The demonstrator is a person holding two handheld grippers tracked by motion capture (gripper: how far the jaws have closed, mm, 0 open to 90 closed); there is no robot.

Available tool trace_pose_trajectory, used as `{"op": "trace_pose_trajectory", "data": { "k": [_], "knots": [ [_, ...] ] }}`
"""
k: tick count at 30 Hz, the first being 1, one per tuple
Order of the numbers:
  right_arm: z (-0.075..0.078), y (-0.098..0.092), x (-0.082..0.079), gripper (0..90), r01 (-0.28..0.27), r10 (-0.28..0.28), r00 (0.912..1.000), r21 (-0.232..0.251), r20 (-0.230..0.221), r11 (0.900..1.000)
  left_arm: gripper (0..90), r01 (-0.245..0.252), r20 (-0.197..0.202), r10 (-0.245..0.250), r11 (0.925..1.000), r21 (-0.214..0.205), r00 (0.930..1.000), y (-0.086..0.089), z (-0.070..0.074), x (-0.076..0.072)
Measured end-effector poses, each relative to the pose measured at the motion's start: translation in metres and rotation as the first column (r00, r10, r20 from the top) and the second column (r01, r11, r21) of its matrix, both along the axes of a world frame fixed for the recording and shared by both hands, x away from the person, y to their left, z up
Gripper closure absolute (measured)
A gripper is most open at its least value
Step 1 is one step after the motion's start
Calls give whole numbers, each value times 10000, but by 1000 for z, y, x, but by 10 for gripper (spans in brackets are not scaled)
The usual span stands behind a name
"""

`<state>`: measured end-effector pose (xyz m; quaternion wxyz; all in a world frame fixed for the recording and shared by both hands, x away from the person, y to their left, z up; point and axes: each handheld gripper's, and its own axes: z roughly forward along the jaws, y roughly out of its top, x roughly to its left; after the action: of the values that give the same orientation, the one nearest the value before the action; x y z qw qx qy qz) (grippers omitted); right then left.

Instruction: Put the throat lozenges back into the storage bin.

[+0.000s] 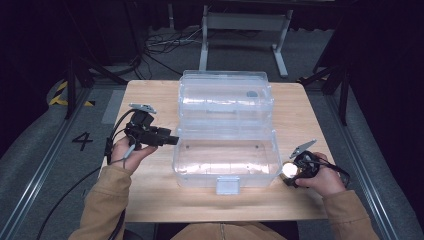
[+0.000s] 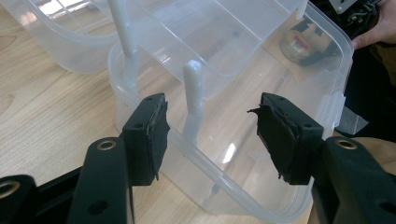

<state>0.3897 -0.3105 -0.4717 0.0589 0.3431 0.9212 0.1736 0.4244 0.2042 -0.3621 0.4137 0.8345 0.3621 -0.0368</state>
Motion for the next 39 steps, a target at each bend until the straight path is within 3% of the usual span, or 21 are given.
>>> {"op": "trace_pose_trajectory", "data": {
  "k": [13,24,39],
  "knots": [
    [4,-4,1,203,166,-167,9999,354,43,9992,433,-52,-35,52,10000,-32,10000,1,0,0],
    [26,-9,1,204,331,-389,9979,1107,511,9933,433,-85,-3,85,10000,-1,10000,3,0,-2],
    [62,-11,0,205,267,-522,9917,2090,1172,9776,433,-428,-90,428,9991,15,9990,12,-1,-10]
  ]
}}
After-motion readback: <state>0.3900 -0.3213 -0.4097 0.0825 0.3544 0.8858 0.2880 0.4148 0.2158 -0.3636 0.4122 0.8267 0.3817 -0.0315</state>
